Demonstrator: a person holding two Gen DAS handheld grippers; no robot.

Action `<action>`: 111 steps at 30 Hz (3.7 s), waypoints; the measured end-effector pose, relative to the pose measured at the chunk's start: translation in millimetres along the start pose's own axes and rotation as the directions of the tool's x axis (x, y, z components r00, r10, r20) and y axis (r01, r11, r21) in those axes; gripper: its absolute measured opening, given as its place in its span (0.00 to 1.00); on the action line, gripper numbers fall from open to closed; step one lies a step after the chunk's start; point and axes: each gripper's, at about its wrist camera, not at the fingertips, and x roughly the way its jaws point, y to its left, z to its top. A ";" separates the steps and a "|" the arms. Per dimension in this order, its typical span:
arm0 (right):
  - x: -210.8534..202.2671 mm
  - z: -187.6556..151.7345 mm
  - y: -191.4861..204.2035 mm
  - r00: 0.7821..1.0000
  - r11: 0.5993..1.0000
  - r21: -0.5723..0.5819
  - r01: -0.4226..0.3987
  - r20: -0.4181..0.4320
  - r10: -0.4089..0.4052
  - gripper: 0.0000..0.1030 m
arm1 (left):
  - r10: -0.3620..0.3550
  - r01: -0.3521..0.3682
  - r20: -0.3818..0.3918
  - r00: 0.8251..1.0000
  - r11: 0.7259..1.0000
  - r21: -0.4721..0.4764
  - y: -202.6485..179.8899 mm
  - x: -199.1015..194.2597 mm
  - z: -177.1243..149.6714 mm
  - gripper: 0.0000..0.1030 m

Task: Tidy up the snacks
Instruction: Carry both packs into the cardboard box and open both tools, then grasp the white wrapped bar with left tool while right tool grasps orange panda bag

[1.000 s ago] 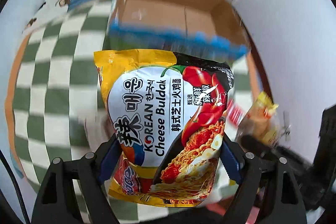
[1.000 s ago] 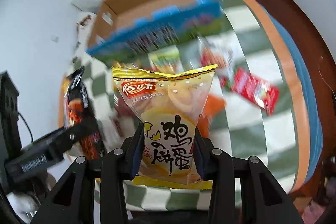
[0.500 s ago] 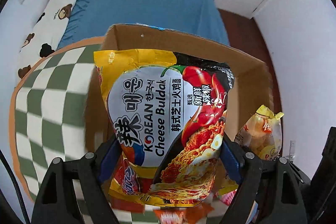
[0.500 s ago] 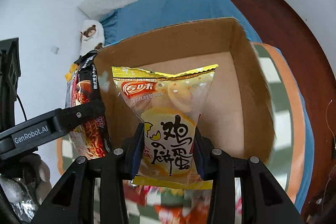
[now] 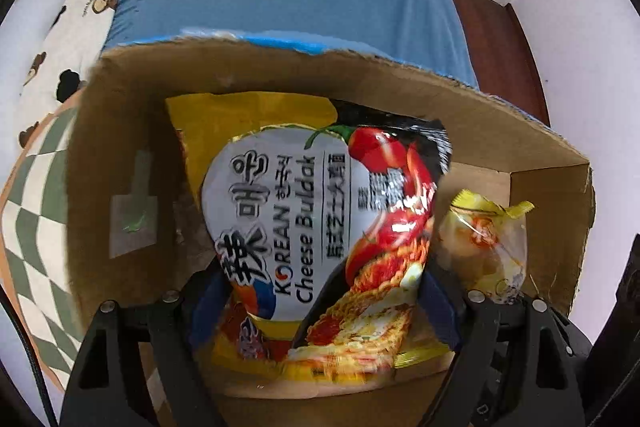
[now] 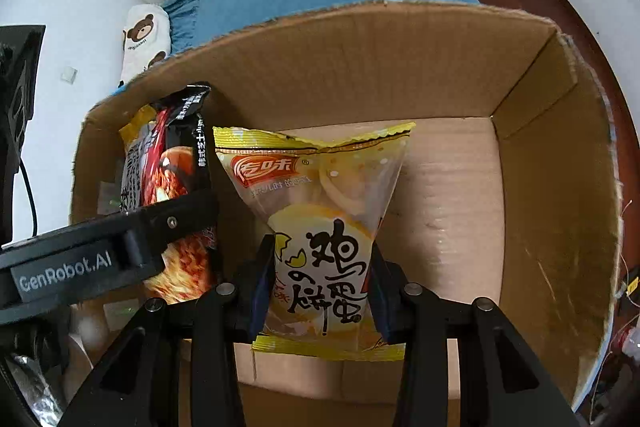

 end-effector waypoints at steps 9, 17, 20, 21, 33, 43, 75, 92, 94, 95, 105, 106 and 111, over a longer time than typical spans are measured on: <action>24.8 12.7 -3.2 0.999 0.998 -0.052 0.038 -0.026 -0.040 0.88 | 0.023 -0.024 0.033 0.999 0.999 0.033 -5.8 -2.3 -4.9 0.85; -0.6 4.9 0.5 0.996 0.995 -0.041 0.089 0.009 -0.088 0.88 | 0.053 -0.057 0.081 0.995 0.997 0.044 -6.7 -23.2 -24.7 0.85; -17.8 -3.8 1.2 0.993 0.993 -0.049 0.109 0.045 -0.107 0.88 | 0.074 -0.081 0.134 0.988 0.995 0.050 -6.5 -39.2 -37.8 0.85; -24.1 -7.1 1.8 0.991 0.991 -0.054 0.121 0.064 -0.117 0.88 | 0.082 -0.091 0.151 0.985 0.995 0.052 -6.3 -43.7 -41.6 0.85; -109.4 -65.2 11.3 0.965 0.983 -0.081 0.166 0.221 -0.145 0.87 | 0.088 -0.115 0.311 0.946 0.991 0.069 -6.9 -109.6 -107.1 0.85; -162.5 -108.8 20.7 0.943 0.988 -0.066 0.141 0.314 -0.113 0.87 | 0.075 -0.118 0.407 0.910 0.990 0.082 -8.0 -155.0 -155.5 0.85; 25.2 -324.5 29.2 0.976 0.995 -0.075 0.067 -0.202 -0.081 0.66 | 0.192 -0.206 -0.096 0.977 0.963 -0.174 162.9 34.8 -339.6 0.76; 44.2 -362.5 21.3 0.952 0.999 -0.045 0.013 -0.306 -0.026 0.55 | 0.104 -0.124 -0.153 0.983 0.984 -0.129 135.1 60.4 -391.4 0.57; 47.8 -364.0 22.2 0.950 0.998 -0.052 0.021 -0.311 -0.036 0.58 | 0.105 -0.126 -0.154 0.982 0.983 -0.133 135.4 63.0 -391.2 0.57; 52.9 -371.3 25.9 0.948 0.998 -0.059 0.025 -0.316 -0.043 0.59 | 0.108 -0.129 -0.150 0.983 0.982 -0.136 134.2 62.5 -391.9 0.56; 67.2 -383.7 46.4 0.953 0.992 -0.114 0.060 -0.288 -0.091 0.52 | 0.146 -0.157 -0.100 0.984 0.980 -0.120 109.5 39.8 -405.9 0.51; 62.3 -382.9 43.8 0.954 0.992 -0.114 0.057 -0.287 -0.088 0.52 | 0.142 -0.153 -0.098 0.985 0.981 -0.119 107.7 36.3 -405.1 0.51; 36.7 -383.2 40.1 0.961 0.993 -0.116 0.024 -0.273 -0.055 0.49 | 0.109 -0.117 -0.072 0.991 0.986 -0.116 98.3 13.3 -406.1 0.51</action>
